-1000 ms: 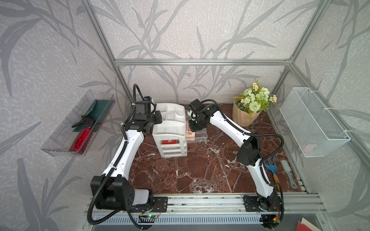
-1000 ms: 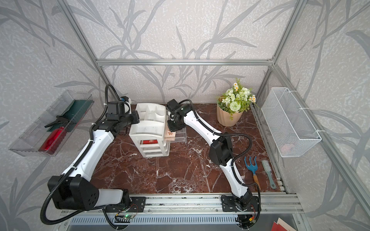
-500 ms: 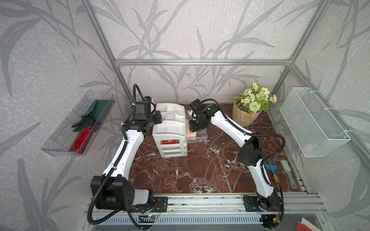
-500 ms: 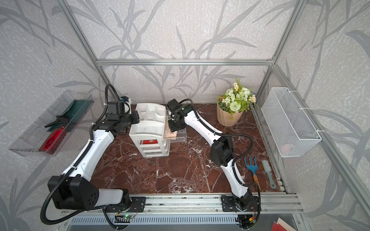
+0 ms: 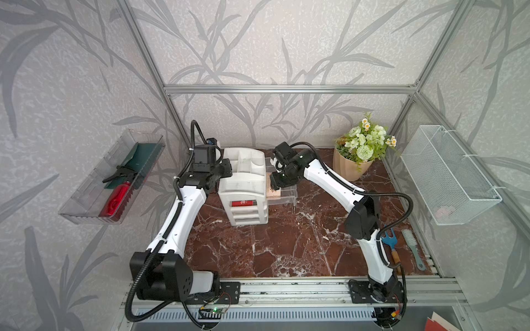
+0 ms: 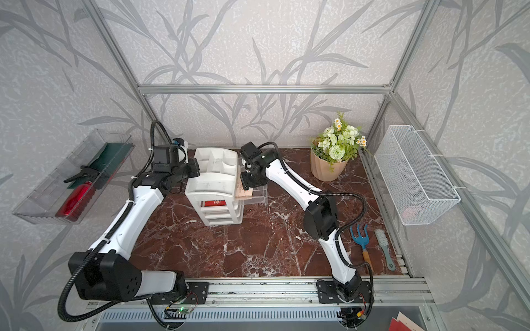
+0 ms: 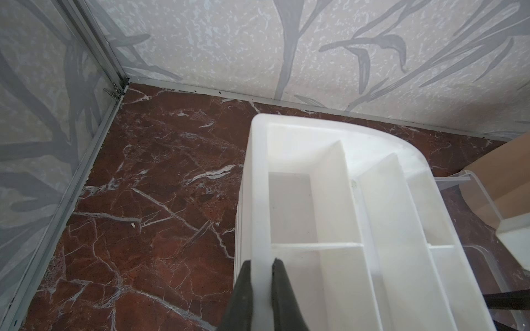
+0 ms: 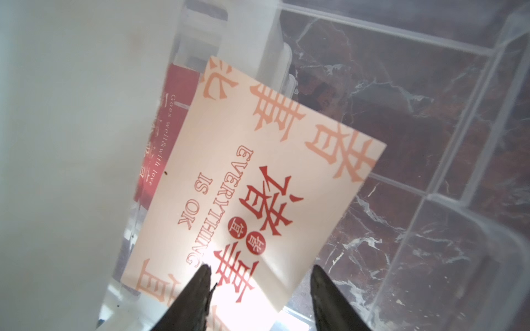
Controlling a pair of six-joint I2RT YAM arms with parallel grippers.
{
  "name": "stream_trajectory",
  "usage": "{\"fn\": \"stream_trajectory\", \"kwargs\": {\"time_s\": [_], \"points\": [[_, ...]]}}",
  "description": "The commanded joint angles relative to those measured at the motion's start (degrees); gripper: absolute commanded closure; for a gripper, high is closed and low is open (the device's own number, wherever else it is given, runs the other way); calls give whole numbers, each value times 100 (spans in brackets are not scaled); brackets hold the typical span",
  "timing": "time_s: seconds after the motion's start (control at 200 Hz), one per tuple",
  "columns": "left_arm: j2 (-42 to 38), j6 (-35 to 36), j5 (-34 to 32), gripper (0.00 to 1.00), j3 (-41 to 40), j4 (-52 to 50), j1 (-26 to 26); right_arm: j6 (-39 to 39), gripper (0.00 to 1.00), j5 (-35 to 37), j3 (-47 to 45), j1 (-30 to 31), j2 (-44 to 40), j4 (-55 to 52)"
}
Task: Take the postcards out of the drawer
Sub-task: Pick up the postcard from the drawer.
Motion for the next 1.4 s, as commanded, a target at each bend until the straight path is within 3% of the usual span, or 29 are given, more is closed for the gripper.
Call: {"fn": "stream_trajectory", "kwargs": {"time_s": [0.0,0.6,0.855,1.22,1.395], "points": [[237,338,46,100,-204,-503,-15,109,44,-265,-132,-109,-119,33],[171,338,56,100,-239,-496,-18,1037,49,-1938,-2221,-616,-1002,2512],[183,334,72,100,-240,-492,-22,1154,53,-2134,-2380,-625,-1120,2804],[210,316,124,100,-240,-456,-22,1226,70,-2235,-2442,-562,-1122,2977],[199,311,151,100,-240,-453,-15,1172,72,-2218,-2207,-458,-946,2819]]}}
